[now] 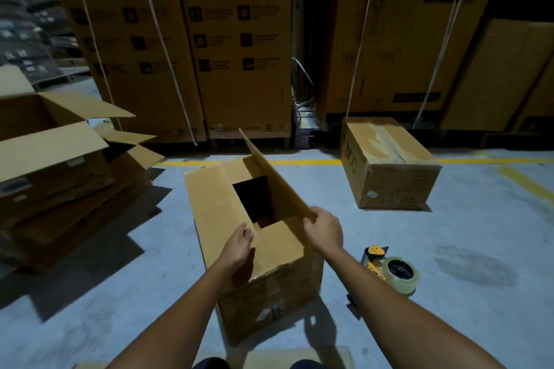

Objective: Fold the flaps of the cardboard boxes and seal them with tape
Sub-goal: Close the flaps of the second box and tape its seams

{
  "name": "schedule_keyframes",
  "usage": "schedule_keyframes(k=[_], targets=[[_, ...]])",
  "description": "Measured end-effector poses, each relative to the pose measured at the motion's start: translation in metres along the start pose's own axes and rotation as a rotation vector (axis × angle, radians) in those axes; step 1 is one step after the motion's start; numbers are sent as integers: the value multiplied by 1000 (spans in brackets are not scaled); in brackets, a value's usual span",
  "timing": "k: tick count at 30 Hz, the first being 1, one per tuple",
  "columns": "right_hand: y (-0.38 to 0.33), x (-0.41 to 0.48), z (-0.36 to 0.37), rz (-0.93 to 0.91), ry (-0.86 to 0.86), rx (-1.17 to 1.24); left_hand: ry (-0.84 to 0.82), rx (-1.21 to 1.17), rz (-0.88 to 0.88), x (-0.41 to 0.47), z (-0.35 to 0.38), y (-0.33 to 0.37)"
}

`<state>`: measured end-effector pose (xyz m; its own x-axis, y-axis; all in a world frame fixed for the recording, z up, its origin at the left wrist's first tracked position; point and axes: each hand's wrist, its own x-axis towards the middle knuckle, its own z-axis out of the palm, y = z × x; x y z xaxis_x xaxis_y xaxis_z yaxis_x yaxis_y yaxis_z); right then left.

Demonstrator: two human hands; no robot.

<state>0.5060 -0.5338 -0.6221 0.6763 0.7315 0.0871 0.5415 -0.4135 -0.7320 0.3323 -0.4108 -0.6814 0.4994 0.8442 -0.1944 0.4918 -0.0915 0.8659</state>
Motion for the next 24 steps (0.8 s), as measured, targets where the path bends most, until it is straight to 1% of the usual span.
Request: schedule_keyframes(k=[1, 4, 6, 8, 9, 12, 13, 16, 18, 20, 22, 24], targets=[[-3, -4, 6, -62, -55, -62, -26, 86, 41, -1, -1, -3], [-11, -12, 33, -211, -266, -290, -64, 457, 228, -3, -4, -16], [-10, -16, 56, -212, -393, -449, -61, 614, 319, -6, -6, -24], [-4, -19, 76, -181, -481, -602, -24, 678, 362, -8, -8, -31], [-1, -19, 82, -180, -496, -648, -4, 694, 375, -9, -8, -32], [2, -21, 87, -168, -464, -671, 32, 746, 360, -10, -5, -35], [2, -22, 86, -144, -451, -652, 58, 751, 320, -10, -4, -35], [1, -30, 91, -6, -395, -523, 213, 701, 113, -7, -7, -35], [-3, -38, 99, 56, -360, -469, 242, 688, 41, -1, -13, -35], [-6, -41, 107, 61, -321, -476, 200, 701, 52, 4, -16, -39], [-10, -37, 112, 32, -252, -550, 183, 724, 84, 11, -20, -42], [-15, -28, 114, -9, -223, -616, 176, 742, 97, 23, -27, -42]])
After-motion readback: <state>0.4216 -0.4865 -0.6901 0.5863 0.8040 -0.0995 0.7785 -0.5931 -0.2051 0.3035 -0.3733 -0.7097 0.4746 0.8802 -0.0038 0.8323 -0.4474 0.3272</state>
